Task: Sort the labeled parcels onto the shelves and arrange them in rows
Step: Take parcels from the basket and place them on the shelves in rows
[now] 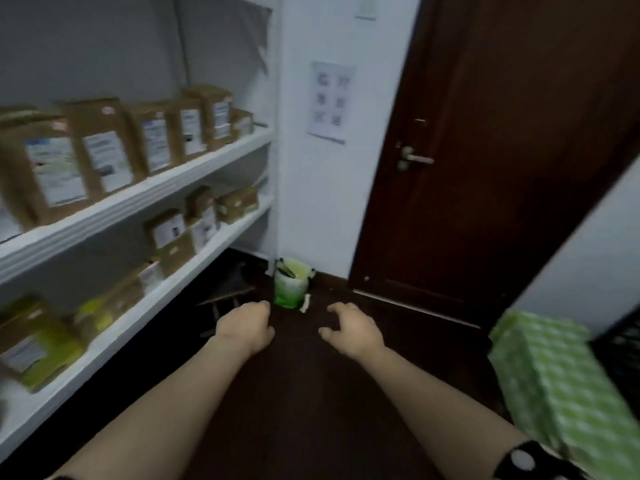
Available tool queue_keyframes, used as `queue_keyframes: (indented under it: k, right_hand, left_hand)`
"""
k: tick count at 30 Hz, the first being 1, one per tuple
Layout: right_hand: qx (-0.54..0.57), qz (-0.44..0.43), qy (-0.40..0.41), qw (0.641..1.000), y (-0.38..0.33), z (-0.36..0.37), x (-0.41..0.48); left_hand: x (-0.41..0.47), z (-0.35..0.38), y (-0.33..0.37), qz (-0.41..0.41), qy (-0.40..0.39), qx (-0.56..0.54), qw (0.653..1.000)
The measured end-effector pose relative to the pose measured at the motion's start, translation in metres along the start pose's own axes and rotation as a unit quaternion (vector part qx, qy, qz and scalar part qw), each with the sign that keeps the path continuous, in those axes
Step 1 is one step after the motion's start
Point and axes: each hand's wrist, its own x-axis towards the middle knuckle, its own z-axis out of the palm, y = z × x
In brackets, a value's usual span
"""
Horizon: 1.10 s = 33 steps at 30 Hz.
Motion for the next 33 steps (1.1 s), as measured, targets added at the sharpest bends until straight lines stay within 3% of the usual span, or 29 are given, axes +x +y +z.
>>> queue_keyframes:
  k: [9, 19, 26, 33]
  right_hand:
    - [0.131, 0.189, 0.104, 0.968, 0.224, -0.073, -0.119]
    - [0.165, 0.372, 0.175, 0.897, 0.485, -0.154, -0.278]
    - [0.197, 0.408, 0.221, 0.864, 0.596, -0.185, -0.290]
    - [0.188, 0.468, 0.280, 0.817, 0.725, -0.238, -0.256]
  left_hand:
    - [-0.001, 0.039, 0.279, 0.191, -0.026, 0.050, 0.980]
    - [-0.053, 0.114, 0.583, 0.385, -0.063, 0.115, 0.914]
    - [-0.026, 0.141, 0.714, 0.435, -0.062, 0.157, 0.885]
    - [0.049, 0.171, 0.859, 0.490, -0.089, 0.096, 0.862]
